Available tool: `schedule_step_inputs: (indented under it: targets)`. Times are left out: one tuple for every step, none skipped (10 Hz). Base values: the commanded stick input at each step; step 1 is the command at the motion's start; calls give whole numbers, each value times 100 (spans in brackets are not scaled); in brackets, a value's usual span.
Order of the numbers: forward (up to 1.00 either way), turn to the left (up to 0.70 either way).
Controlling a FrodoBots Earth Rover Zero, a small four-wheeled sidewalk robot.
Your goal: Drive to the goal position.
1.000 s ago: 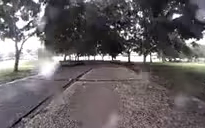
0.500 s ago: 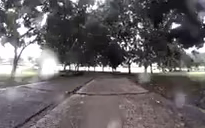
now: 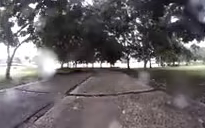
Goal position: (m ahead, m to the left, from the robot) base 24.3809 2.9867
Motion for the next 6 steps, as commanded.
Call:
schedule_step_inputs:
  targets:
    - [70, 0]
    - [70, 0]
    - [70, 0]
    - [70, 0]
    - [70, 0]
    - [70, 0]
